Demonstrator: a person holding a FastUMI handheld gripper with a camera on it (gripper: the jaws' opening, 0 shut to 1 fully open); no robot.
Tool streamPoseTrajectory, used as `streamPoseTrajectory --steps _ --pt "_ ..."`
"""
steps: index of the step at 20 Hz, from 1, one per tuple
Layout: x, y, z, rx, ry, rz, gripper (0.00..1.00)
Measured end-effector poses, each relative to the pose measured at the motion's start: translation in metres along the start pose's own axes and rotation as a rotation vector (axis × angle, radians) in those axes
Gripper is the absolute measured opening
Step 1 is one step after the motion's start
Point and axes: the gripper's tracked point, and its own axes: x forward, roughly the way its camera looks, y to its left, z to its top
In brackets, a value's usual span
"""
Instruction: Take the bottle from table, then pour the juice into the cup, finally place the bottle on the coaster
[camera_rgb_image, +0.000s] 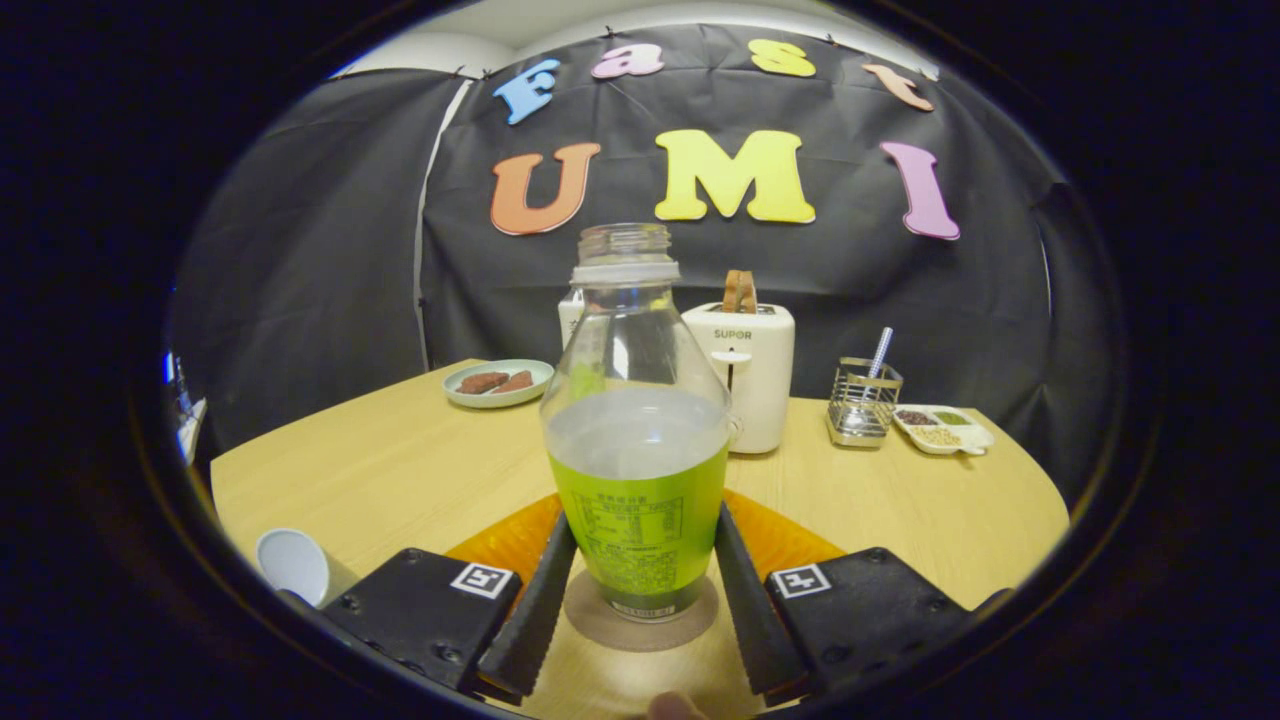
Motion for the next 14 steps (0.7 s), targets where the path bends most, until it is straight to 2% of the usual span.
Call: streamPoseTrajectory --steps 6,7,9,14 --pt "-0.004 0.004 0.0 -0.01 -0.006 0.01 0.84" --pt "-0.006 0.002 0.001 -0.01 -0.008 0.002 0.92" --pt "-0.01 0.0 0.001 -0.013 -0.007 -0.006 1.0" --pt "-0.019 -0.004 -0.001 0.005 -0.009 -0.025 1.0"
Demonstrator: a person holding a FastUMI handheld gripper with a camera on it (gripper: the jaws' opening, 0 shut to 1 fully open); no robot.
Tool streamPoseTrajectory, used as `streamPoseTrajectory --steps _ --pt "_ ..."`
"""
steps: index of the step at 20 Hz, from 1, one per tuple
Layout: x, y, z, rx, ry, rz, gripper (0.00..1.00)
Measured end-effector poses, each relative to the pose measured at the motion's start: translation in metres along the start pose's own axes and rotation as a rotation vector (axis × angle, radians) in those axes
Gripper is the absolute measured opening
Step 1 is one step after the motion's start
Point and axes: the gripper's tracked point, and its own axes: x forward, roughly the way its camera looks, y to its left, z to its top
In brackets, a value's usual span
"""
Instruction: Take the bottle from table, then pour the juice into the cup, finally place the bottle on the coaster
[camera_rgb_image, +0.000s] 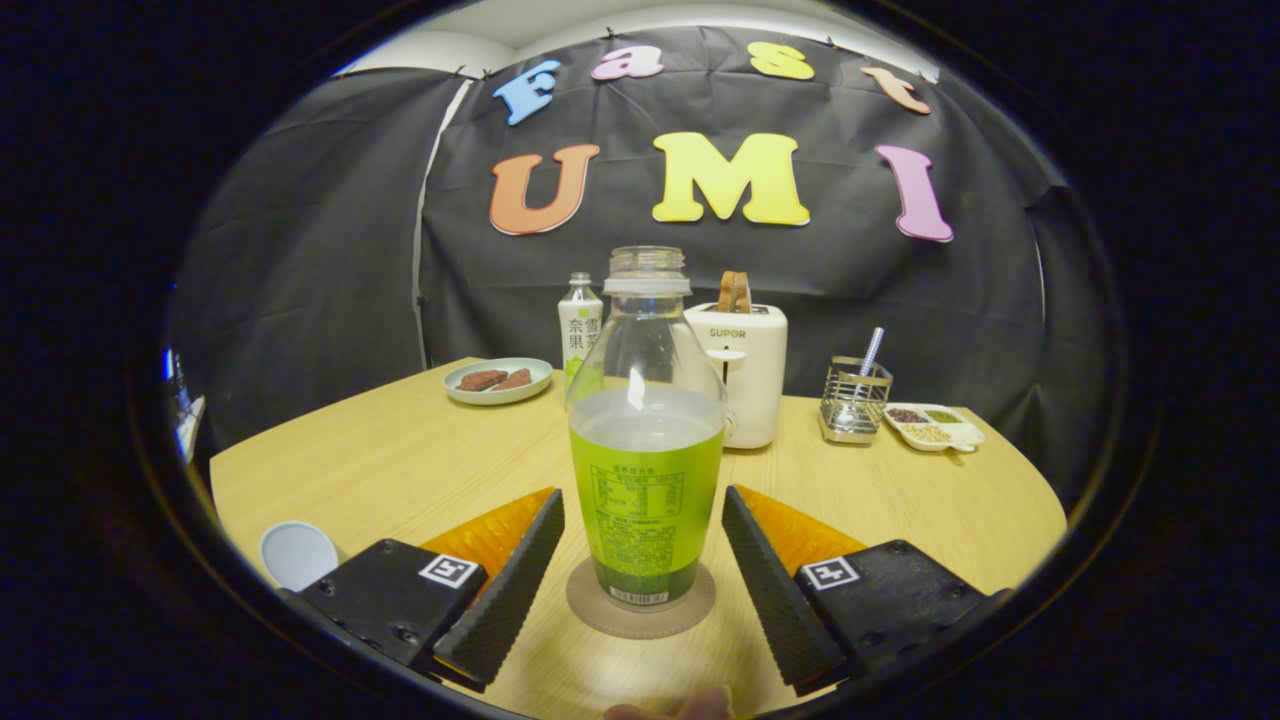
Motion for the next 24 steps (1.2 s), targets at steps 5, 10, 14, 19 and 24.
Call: streamPoseTrajectory --steps 5,10,14,19,24 --pt "-0.031 0.0 -0.002 0.008 -0.012 -0.012 1.0" --pt "-0.109 0.002 0.006 0.003 -0.095 -0.092 1.0" --pt "-0.19 0.001 0.014 0.011 -0.17 -0.179 1.0" --pt "-0.287 0.002 0.02 0.042 -0.228 -0.21 1.0" --pt "-0.367 0.001 0.023 0.054 -0.317 -0.223 1.0"
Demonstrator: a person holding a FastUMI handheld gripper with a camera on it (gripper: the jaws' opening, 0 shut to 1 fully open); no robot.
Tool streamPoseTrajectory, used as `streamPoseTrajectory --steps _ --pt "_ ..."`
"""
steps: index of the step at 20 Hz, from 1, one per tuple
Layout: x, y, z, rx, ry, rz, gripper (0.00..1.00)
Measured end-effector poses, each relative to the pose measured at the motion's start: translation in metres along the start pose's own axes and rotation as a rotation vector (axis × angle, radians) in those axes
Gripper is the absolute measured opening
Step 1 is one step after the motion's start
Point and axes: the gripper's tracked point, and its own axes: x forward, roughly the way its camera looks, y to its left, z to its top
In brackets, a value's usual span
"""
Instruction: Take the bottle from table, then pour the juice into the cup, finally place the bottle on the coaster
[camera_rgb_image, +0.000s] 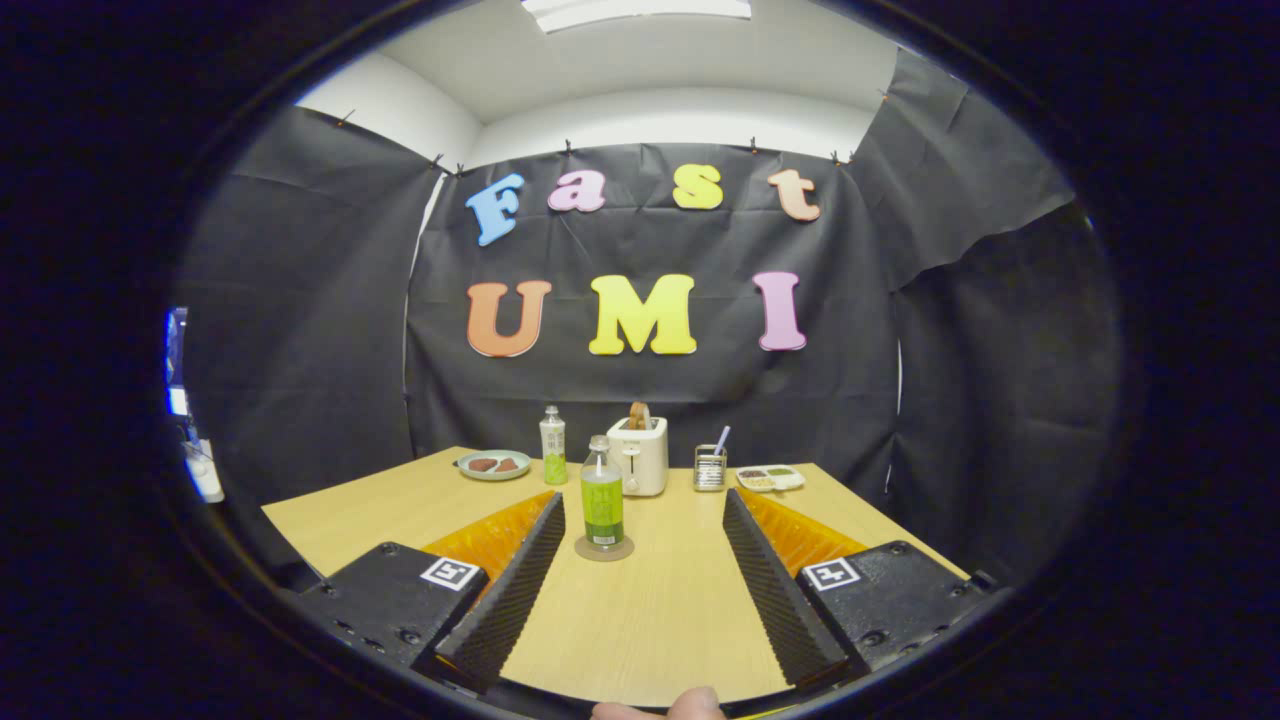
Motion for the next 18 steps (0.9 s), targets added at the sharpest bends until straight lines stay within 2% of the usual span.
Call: streamPoseTrajectory --steps 2,7,10,18 --pt "-0.023 -0.011 0.003 -0.021 -0.036 -0.041 1.0" --pt "-0.05 -0.007 -0.013 -0.03 -0.029 -0.03 1.0" --pt "-0.055 -0.009 -0.018 -0.005 -0.03 -0.032 1.0" --pt "-0.051 0.004 -0.023 -0.043 -0.037 -0.02 1.0"
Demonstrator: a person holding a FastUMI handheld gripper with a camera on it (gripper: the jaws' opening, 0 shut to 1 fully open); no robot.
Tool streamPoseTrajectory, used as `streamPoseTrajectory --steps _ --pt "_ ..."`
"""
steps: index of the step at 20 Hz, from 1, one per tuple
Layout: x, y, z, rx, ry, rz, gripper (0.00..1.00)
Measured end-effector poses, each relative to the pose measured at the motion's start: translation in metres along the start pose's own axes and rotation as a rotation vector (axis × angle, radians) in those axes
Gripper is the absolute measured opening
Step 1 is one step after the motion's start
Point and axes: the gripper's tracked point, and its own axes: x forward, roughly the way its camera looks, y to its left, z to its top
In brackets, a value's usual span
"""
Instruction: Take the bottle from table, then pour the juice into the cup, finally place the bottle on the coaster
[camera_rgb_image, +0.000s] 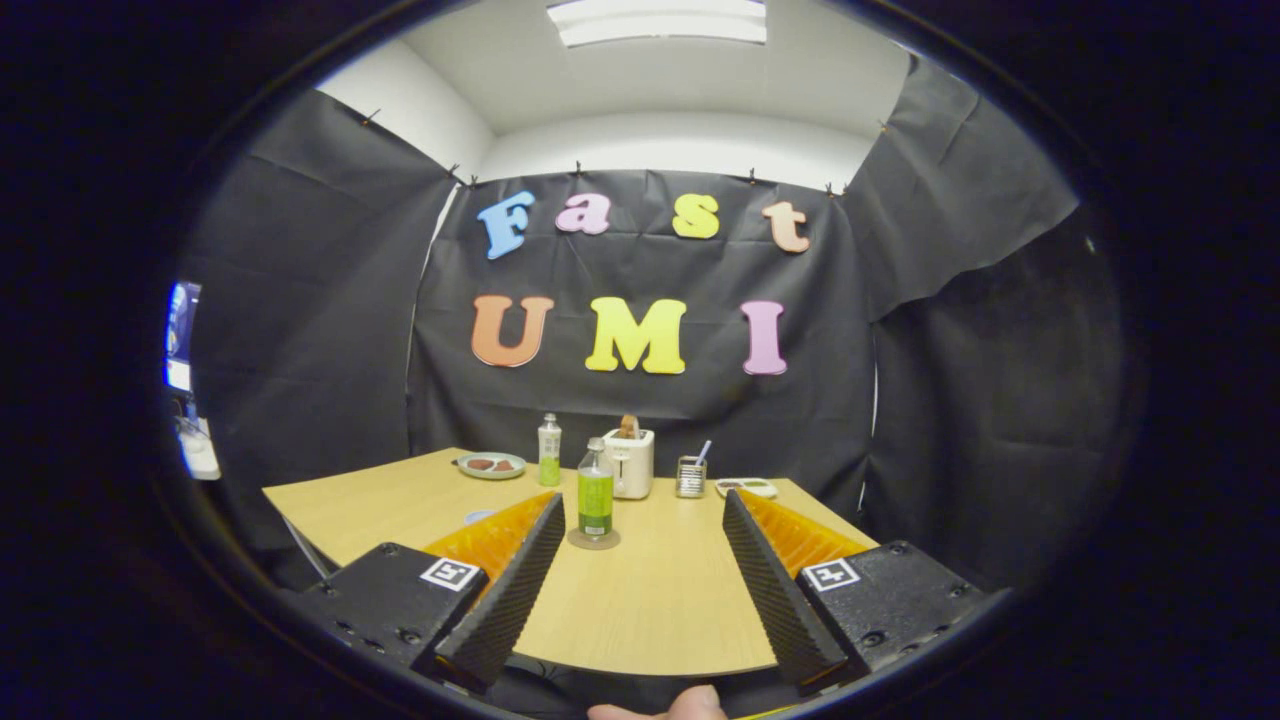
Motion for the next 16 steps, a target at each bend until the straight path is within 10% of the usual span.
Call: streamPoseTrajectory --steps 16 --pt "0.0043 0.0037 0.0031 0.036 -0.004 0.003 1.0"
